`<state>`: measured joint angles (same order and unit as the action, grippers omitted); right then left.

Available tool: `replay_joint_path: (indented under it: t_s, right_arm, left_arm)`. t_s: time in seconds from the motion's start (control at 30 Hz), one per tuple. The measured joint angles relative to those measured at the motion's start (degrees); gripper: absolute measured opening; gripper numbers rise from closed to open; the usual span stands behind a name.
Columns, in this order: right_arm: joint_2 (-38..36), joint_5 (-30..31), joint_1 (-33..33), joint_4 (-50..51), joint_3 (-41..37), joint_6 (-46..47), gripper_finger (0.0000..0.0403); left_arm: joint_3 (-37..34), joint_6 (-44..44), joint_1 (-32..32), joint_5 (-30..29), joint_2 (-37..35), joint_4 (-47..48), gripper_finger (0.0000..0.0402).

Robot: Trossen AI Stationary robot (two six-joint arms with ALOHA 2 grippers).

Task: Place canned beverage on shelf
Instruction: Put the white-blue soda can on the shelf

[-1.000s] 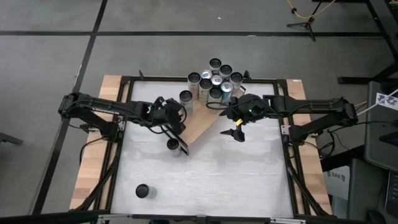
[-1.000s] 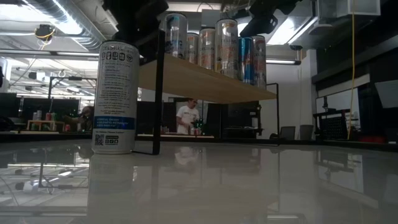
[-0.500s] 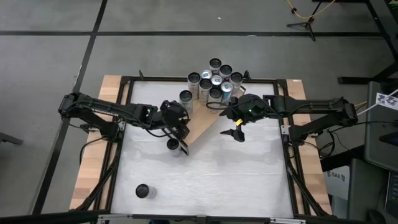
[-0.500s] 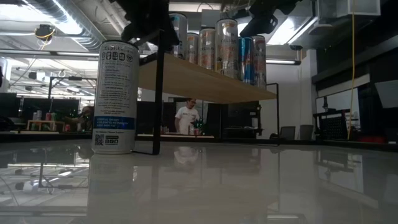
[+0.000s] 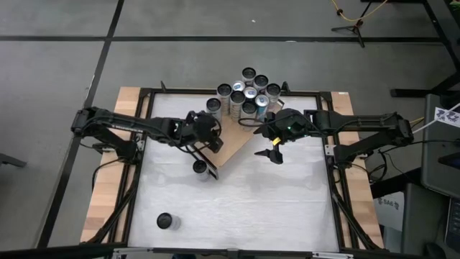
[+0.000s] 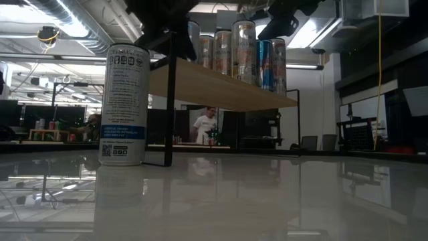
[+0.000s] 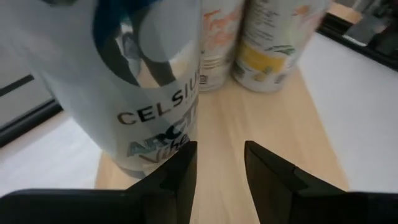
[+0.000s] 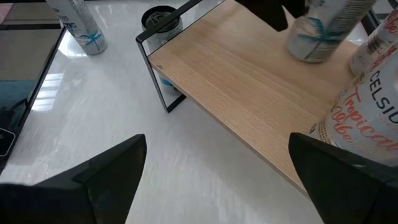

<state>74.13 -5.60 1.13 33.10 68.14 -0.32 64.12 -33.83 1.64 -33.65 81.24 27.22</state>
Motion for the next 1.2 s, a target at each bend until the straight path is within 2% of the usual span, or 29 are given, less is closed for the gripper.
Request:
replay_joint_path:
  t_s: [0.3,0.53,0.87,1.2]
  right_arm:
    - [0.00,0.00,0.00,0.00,0.00,0.00,0.0388]
    - [0.00,0.02,-0.01,0.00,0.00,0.00,0.0388]
    - [0.00,0.00,-0.02,0.04,0.00,0.00,0.0388]
    - [0.00,0.02,-0.02,0.02,-0.01,0.00,0.0388]
  left_arm:
    - [0.00,1.87,-2.54,0.07,0.10,-0.51,0.0125]
    - [0.00,2.93,-2.17,1.71,0.07,-1.32,0.0125]
    - [0.00,5.93,0.40,1.74,-5.80,3.88,0.0125]
    - [0.02,5.95,0.00,-6.17,-10.60,12.57,0.0125]
